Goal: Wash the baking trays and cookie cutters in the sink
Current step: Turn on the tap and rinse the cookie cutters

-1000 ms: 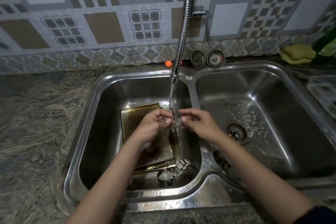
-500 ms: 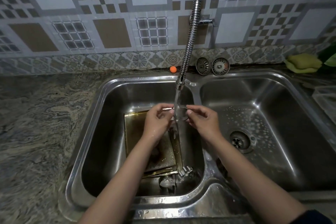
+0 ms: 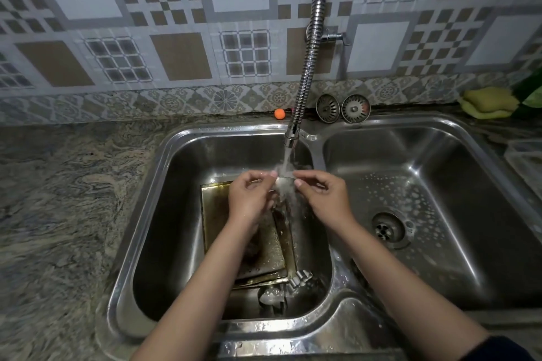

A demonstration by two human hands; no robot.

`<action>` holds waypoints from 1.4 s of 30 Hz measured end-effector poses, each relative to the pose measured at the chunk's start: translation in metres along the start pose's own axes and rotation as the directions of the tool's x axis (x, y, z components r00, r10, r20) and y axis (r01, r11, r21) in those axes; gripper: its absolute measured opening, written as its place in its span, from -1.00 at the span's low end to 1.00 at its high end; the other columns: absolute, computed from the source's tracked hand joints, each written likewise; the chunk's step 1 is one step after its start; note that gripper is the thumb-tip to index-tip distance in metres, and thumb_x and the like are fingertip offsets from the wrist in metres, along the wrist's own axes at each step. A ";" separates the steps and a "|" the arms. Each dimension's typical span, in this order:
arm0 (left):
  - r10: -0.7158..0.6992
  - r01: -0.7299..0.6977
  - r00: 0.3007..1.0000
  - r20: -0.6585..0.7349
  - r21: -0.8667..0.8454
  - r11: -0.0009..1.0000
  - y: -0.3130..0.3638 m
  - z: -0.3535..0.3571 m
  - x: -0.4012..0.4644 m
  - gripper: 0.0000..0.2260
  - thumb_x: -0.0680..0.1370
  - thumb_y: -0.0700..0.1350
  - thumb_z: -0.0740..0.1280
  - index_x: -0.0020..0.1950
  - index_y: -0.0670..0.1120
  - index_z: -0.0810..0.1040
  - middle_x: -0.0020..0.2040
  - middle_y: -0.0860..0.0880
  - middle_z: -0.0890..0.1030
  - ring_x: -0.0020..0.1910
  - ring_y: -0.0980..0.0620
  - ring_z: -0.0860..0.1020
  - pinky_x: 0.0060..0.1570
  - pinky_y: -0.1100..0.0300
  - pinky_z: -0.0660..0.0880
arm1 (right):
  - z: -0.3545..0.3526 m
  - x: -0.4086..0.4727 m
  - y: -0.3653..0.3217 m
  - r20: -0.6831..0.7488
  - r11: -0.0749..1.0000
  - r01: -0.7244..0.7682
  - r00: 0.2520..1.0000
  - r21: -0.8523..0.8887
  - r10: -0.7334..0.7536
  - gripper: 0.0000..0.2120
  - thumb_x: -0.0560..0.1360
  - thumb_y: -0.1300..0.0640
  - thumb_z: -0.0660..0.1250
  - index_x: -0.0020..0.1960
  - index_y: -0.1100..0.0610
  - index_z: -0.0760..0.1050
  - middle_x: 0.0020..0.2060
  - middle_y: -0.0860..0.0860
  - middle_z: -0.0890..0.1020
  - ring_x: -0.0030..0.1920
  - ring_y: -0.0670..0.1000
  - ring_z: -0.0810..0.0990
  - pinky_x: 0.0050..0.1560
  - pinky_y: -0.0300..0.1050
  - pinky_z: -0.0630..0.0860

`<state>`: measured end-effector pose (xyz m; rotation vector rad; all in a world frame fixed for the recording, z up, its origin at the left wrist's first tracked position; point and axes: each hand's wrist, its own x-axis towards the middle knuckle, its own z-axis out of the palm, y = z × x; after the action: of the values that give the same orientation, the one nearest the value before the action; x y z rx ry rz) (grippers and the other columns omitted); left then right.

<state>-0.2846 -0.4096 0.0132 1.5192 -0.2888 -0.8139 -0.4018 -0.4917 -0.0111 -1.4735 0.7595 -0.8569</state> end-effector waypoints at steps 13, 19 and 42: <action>-0.056 0.053 0.997 -0.053 -0.065 0.996 0.007 -0.016 0.005 -0.85 0.45 -0.08 0.46 -0.11 -0.09 0.53 -0.18 -0.10 0.65 -0.31 0.02 0.63 -0.36 0.27 0.58 | 0.016 0.012 -0.001 0.044 0.999 -0.037 0.998 0.004 0.036 -0.82 0.44 0.31 0.43 -0.07 0.05 0.62 -0.20 -0.03 0.68 -0.21 -0.12 0.67 -0.12 -0.26 0.59; -0.095 0.093 0.995 -0.019 -0.061 0.994 0.008 -0.005 0.009 -0.80 0.45 -0.08 0.46 -0.03 -0.13 0.53 -0.14 -0.15 0.66 -0.28 -0.02 0.64 -0.28 0.19 0.61 | 0.007 0.013 -0.007 0.019 0.999 -0.039 0.999 0.006 0.039 -0.83 0.44 0.34 0.41 0.01 0.17 0.62 -0.16 -0.04 0.66 -0.21 -0.23 0.64 -0.13 -0.37 0.54; -0.140 0.145 0.988 0.070 -0.064 0.987 -0.005 0.017 0.004 -0.87 0.47 -0.10 0.43 -0.12 -0.06 0.50 -0.10 -0.09 0.66 -0.15 -0.09 0.67 -0.10 0.06 0.62 | -0.024 0.007 0.004 -0.055 0.995 -0.098 0.994 -0.032 0.096 -0.83 0.44 0.29 0.43 -0.05 0.05 0.65 -0.11 0.03 0.70 -0.06 0.04 0.67 0.03 -0.04 0.59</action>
<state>-0.2944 -0.4247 0.0084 1.4624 -0.1995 -0.9790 -0.4186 -0.5105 -0.0141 -1.4370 0.8824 -0.8157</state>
